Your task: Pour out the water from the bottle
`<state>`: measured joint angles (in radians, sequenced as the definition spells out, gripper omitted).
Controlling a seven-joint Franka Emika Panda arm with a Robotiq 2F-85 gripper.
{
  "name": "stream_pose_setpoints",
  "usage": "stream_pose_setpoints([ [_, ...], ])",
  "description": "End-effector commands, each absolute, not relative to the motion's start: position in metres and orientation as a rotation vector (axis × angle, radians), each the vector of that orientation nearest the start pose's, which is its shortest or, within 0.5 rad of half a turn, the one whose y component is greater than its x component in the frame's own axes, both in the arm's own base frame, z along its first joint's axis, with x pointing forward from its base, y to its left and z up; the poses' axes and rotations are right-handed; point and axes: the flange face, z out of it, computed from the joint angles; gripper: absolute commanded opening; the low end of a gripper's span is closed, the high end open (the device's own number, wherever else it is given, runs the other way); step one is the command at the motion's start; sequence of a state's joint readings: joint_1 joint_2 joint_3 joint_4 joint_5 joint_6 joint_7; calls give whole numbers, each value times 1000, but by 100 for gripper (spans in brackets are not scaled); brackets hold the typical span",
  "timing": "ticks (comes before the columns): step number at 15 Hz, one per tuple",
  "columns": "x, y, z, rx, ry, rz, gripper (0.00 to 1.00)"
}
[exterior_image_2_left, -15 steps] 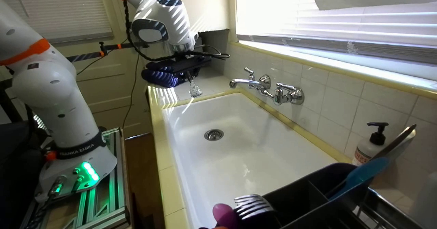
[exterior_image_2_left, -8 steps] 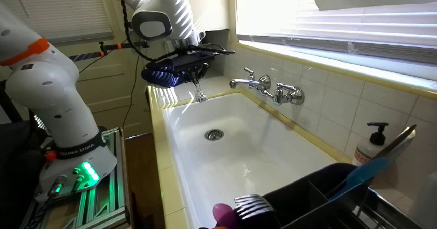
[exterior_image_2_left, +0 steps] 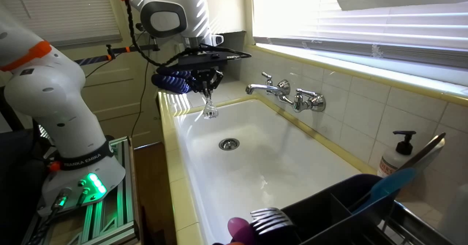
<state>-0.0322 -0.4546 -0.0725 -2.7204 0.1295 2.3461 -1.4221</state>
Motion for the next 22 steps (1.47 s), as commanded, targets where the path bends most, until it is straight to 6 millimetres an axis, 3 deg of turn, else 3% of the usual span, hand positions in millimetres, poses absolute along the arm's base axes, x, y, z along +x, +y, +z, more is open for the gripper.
stream_pose_setpoints([
  [1, 369, -47, 387, -2585, -1741, -105, 2],
  [2, 369, -48, 389, -2584, -1734, -102, 2],
  [3, 374, -44, 379, -2560, -1754, -140, 2],
  [4, 374, -45, 381, -2563, -1750, -141, 6],
  [12, 374, -44, 378, -2554, -1750, -138, 6],
  [13, 374, -44, 378, -2554, -1750, -138, 2],
  [22, 385, -74, 390, -2738, -1817, 120, 2],
])
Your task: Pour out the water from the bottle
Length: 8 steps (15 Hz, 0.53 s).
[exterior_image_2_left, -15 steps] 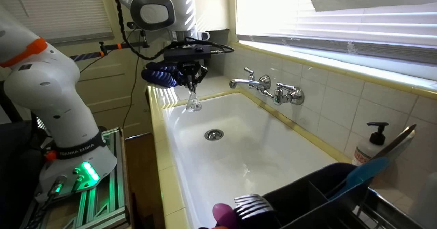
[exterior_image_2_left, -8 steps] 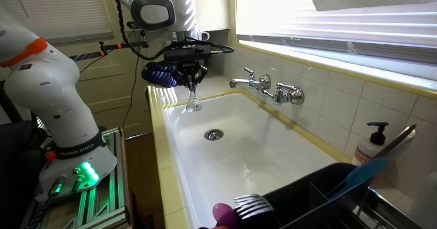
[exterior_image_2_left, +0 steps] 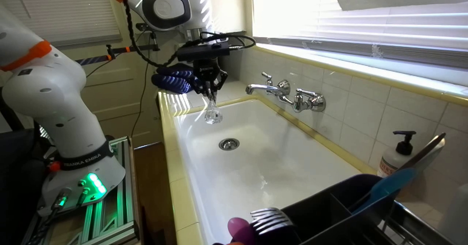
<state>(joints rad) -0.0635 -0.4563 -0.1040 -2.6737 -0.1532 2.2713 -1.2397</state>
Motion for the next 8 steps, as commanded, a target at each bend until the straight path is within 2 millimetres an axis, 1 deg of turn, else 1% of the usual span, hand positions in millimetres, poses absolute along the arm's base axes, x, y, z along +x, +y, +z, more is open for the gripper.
stream_pose_setpoints([
  [1, 386, -76, 391, -2749, -1838, 156, 2],
  [5, 389, -85, 393, -2803, -1892, 339, 2],
  [8, 392, -90, 394, -2807, -1938, 500, 2],
])
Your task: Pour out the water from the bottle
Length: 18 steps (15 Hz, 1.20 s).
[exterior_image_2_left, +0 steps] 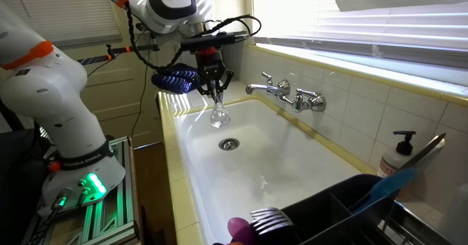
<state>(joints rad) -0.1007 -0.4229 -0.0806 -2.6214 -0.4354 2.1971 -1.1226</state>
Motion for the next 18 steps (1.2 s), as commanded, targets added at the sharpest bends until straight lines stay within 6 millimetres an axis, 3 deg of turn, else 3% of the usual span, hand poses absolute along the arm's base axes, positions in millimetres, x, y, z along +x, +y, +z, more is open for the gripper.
stream_pose_setpoints([
  [1, 393, -91, 394, -2807, -1951, 544, 2],
  [18, 415, -99, 399, -2729, -2053, 1213, 2],
])
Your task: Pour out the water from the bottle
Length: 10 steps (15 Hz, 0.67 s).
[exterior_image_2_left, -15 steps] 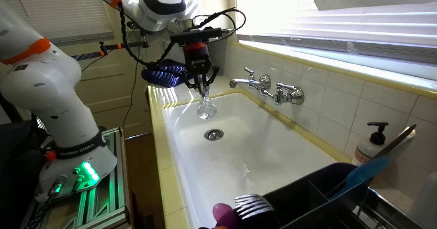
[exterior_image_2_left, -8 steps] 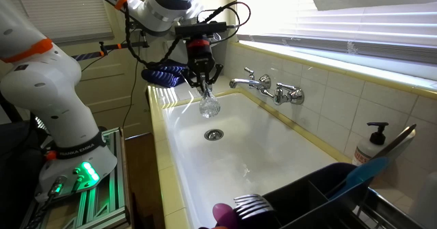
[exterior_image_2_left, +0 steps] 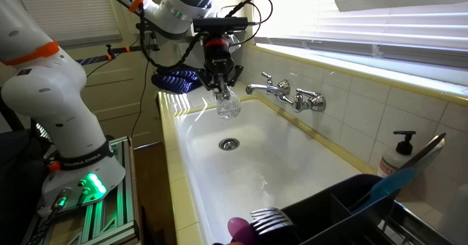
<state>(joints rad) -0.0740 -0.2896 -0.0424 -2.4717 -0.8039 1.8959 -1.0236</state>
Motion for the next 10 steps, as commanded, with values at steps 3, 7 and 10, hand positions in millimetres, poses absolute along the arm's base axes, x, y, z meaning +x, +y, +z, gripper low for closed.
stream_pose_setpoints([
  [3, 419, -99, 400, -2722, -2061, 1283, 2],
  [7, 422, -99, 401, -2710, -2070, 1355, 2],
  [10, 422, -99, 400, -2713, -2053, 1408, 2],
])
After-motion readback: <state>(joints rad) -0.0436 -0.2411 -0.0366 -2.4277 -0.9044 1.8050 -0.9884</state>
